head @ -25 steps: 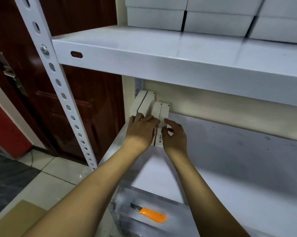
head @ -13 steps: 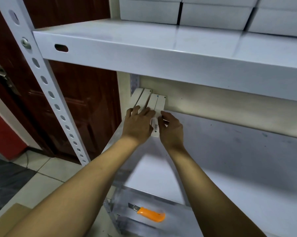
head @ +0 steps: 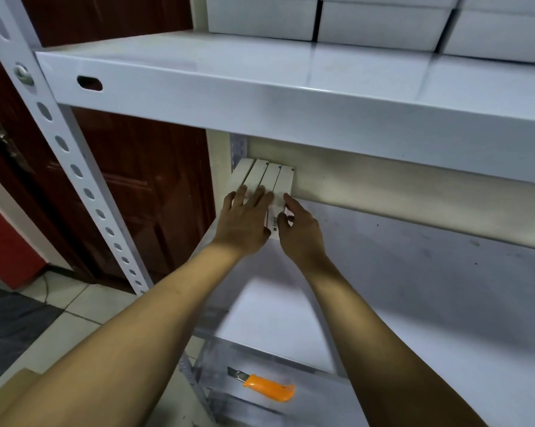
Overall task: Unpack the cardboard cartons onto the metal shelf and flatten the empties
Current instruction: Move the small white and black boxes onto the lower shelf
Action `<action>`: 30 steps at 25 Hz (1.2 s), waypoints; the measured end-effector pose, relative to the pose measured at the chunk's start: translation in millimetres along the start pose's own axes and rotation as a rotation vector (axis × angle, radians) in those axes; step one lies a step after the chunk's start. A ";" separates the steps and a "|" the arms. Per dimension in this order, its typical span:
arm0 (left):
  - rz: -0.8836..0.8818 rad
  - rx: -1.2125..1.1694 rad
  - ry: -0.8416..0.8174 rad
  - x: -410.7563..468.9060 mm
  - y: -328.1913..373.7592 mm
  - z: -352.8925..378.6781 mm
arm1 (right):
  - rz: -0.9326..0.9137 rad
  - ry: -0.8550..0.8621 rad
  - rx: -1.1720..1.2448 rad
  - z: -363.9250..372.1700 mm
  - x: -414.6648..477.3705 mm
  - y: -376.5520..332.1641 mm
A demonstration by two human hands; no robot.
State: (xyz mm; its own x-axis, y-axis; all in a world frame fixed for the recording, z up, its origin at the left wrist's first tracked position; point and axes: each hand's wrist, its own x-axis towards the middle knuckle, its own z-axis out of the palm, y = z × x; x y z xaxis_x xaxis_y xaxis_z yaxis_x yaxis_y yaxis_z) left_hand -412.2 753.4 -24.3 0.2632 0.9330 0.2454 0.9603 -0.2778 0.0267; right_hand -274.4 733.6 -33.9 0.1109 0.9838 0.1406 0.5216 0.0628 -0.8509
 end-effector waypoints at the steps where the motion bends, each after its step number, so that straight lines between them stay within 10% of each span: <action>1: -0.004 -0.006 -0.002 -0.1 0.8 0.0 | 0.004 -0.024 -0.006 -0.4 0.0 0.0; 30: -0.306 -0.522 0.120 -143.7 29.3 -12.5 | -0.028 -0.131 0.016 -17.1 -101.6 -3.6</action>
State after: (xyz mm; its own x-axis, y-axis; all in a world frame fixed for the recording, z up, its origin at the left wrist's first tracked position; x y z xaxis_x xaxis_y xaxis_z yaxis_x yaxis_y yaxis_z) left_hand -423.0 608.3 -46.7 -0.0582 0.9644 0.2579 0.8102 -0.1053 0.5766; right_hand -273.0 630.5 -36.5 -0.0157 0.9951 0.0979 0.5092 0.0922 -0.8557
